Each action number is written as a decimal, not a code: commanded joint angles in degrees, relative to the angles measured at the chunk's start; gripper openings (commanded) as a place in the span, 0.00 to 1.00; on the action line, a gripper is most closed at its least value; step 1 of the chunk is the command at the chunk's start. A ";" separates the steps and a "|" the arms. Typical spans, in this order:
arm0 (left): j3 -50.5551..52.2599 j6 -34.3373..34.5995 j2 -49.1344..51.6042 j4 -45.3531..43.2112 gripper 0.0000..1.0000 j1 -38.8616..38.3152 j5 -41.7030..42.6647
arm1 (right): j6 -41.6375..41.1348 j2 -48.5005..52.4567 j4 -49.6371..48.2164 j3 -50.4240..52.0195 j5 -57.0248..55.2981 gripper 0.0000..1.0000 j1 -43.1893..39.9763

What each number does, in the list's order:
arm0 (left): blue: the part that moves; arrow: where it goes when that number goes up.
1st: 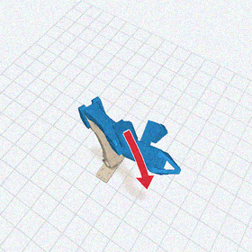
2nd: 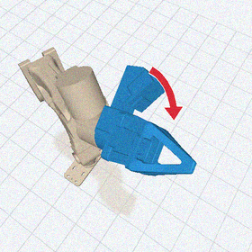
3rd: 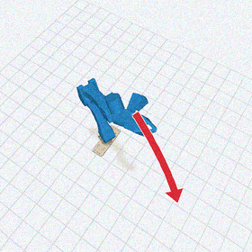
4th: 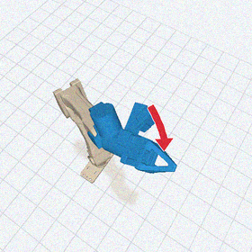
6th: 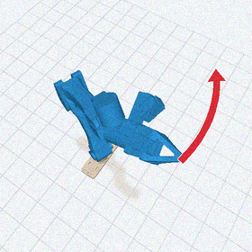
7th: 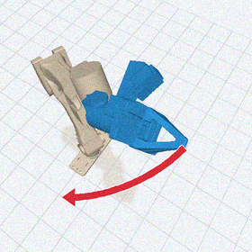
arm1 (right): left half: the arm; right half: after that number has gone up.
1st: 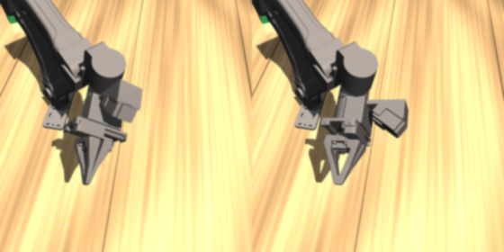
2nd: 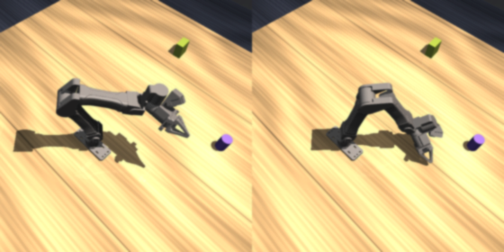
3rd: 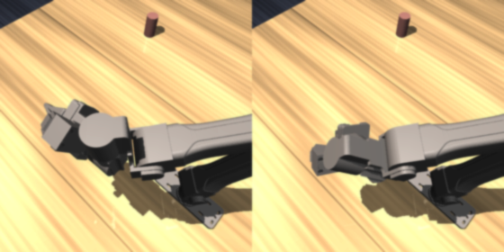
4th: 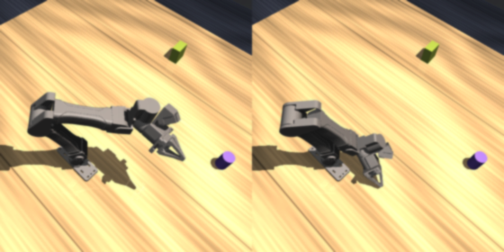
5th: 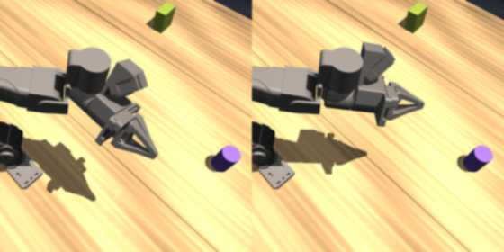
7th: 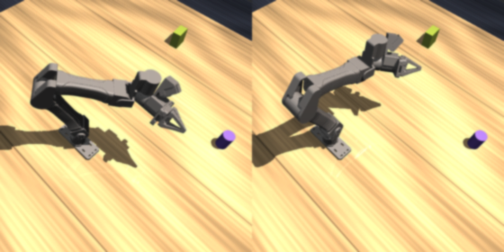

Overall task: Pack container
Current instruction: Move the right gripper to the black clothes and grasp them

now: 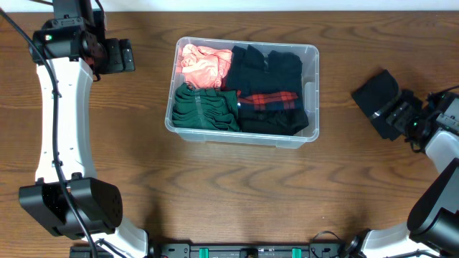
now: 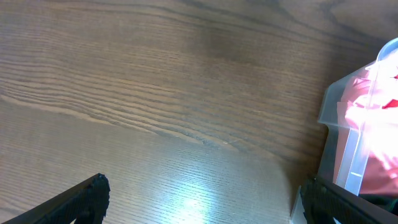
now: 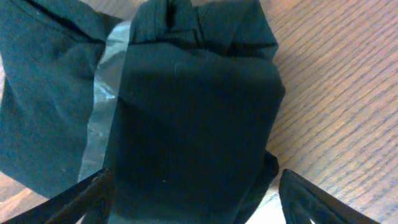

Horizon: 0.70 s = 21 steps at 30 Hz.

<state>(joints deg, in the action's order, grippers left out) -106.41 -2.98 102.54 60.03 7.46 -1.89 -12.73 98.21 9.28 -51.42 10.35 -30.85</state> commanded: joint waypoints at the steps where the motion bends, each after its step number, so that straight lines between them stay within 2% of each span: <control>1: 0.33 0.31 0.37 0.15 0.98 0.17 -0.31 | 1.09 0.37 -2.05 1.73 -0.04 0.78 -0.37; 5: 0.33 0.31 0.37 0.15 0.98 0.17 -0.31 | 1.29 0.44 -4.04 2.38 -0.04 0.73 -0.31; 16: 0.33 0.28 0.37 0.15 0.98 0.17 -0.31 | 2.27 6.69 -6.12 2.45 0.46 0.66 -0.26; 19: 0.33 0.31 0.37 0.15 0.98 0.17 -0.31 | 2.29 6.78 -6.14 2.40 0.66 0.50 -0.26; 20: 0.33 0.28 0.37 0.15 0.98 0.17 -0.31 | 2.19 6.71 -6.16 2.34 0.83 0.37 -0.26; 21: 0.33 0.31 0.37 0.15 0.98 0.17 -0.31 | 2.05 6.69 -6.19 2.29 0.98 0.18 -0.26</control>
<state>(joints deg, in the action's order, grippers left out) -106.41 -2.98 102.54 60.03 7.46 -1.89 -11.18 102.41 1.83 -49.84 13.19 -30.83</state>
